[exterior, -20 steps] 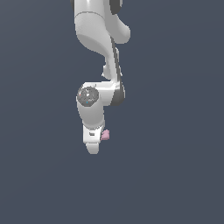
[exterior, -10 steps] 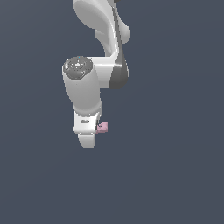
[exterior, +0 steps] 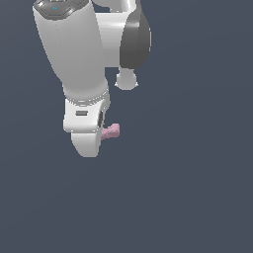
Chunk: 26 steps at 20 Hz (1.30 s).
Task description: Pick up the object and move it to a goal position.
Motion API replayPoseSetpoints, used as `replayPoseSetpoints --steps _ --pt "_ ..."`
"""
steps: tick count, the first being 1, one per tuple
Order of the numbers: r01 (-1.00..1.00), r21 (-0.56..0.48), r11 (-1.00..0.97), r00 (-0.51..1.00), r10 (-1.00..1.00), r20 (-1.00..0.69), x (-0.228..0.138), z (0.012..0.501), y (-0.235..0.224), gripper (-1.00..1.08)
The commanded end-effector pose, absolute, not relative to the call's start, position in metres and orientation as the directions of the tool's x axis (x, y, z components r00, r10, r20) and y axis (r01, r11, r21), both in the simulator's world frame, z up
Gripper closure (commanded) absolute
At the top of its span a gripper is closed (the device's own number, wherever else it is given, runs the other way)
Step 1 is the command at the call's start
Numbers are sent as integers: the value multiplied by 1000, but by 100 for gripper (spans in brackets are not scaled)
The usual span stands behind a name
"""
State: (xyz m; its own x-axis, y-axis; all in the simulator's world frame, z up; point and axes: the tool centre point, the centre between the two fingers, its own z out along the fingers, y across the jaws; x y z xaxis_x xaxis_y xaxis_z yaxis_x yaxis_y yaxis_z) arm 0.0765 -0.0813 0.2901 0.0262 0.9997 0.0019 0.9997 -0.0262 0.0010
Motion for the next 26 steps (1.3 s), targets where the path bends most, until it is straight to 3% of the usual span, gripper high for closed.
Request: replayPoseSetpoints --steps 1,12,26 --pt "1000 0 -26 26 1000 2 80 314 -82 108" --pt "1000 0 -28 28 1000 1 94 385 -86 108" --pt "1000 0 -29 29 1000 0 101 412 -88 108"
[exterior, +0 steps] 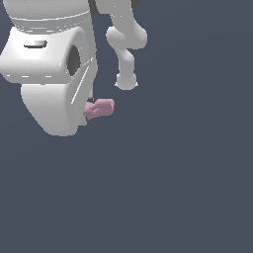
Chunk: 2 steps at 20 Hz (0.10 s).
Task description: Pick up the object and move it to a goal position.
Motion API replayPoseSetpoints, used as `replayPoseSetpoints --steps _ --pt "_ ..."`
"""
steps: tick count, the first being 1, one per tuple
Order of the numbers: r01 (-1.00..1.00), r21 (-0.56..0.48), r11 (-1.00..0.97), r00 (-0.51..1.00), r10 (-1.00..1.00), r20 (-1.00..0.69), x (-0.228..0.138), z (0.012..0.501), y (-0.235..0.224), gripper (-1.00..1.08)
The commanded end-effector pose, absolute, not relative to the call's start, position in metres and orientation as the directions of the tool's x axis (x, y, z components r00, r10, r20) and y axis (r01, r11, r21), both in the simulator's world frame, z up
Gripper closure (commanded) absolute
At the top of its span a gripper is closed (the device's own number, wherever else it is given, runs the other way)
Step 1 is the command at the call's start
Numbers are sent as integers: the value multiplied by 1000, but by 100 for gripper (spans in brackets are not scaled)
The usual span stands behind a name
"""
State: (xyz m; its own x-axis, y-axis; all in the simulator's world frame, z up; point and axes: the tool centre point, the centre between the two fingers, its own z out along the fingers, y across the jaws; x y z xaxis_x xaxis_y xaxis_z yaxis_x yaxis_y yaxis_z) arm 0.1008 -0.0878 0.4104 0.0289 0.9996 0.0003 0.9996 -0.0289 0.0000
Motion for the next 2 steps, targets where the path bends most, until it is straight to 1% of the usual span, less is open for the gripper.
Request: replayPoseSetpoints --steps 1,2 --pt "1000 0 -29 29 1000 0 101 412 -88 108" --pt "1000 0 -29 29 1000 0 101 412 -88 108"
